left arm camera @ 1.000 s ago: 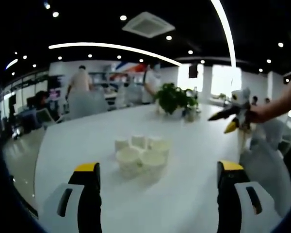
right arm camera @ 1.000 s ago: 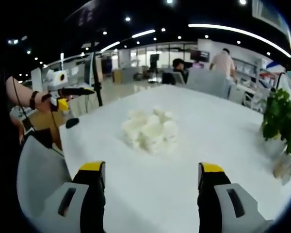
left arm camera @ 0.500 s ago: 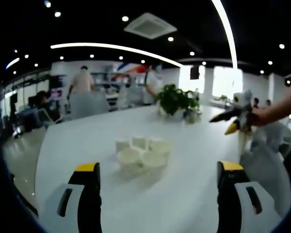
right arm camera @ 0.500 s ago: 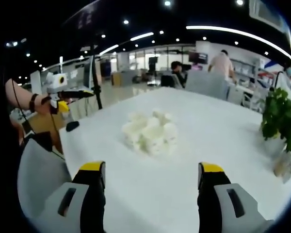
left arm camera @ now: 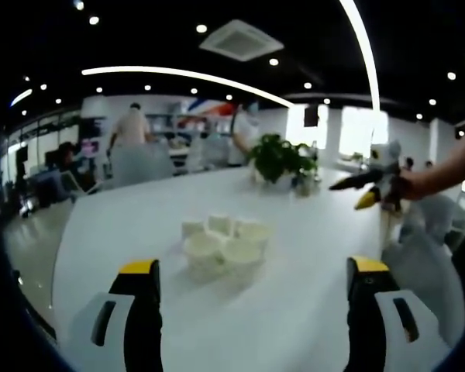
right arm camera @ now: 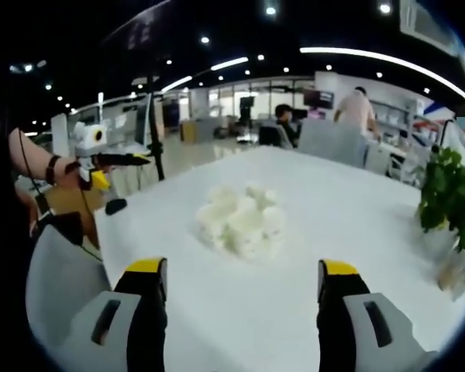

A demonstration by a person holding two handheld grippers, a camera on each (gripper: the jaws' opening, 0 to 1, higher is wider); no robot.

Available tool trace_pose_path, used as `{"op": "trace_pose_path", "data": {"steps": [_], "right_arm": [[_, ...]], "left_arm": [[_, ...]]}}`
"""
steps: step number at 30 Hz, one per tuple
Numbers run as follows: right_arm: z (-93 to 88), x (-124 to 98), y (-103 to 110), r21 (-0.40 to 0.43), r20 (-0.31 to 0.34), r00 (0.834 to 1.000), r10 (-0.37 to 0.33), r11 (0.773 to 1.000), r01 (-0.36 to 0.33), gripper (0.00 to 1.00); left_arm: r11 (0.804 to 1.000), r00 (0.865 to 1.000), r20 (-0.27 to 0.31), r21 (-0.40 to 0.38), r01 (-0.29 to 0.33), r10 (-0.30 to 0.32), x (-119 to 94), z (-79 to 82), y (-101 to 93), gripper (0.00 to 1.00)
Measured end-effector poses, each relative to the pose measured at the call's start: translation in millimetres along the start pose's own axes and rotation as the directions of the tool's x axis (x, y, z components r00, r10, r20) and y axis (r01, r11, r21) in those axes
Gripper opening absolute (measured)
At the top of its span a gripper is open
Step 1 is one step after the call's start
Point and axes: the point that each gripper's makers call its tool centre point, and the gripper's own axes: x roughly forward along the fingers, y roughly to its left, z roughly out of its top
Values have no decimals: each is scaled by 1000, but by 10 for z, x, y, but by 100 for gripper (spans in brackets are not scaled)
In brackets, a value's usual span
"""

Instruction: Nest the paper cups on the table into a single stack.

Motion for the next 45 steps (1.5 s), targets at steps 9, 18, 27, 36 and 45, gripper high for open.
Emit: {"op": "trace_pose_path", "data": {"steps": [9, 18, 27, 36, 45], "right_arm": [[146, 265, 29, -26, 31, 999, 33, 999, -33, 73], [144, 579, 43, -31, 14, 997, 78, 996, -78, 70], [133, 750, 16, -11, 1, 996, 87, 996, -87, 70], [145, 876, 26, -30, -9, 995, 97, 995, -97, 68], [128, 1021, 26, -62, -29, 993, 110, 992, -112, 63]], "left_arm": [[1000, 1000, -11, -5, -7, 7, -6, -42, -2, 100], [1000, 1000, -24, -19, -15, 15, -41, -75, 18, 100], [999, 999, -37, -31, -26, 25, -64, -129, 51, 100], [999, 998, -49, -42, -33, 31, -64, -206, 86, 100], [998, 998, -52, -49, -43, 40, -44, -233, 130, 100]]}}
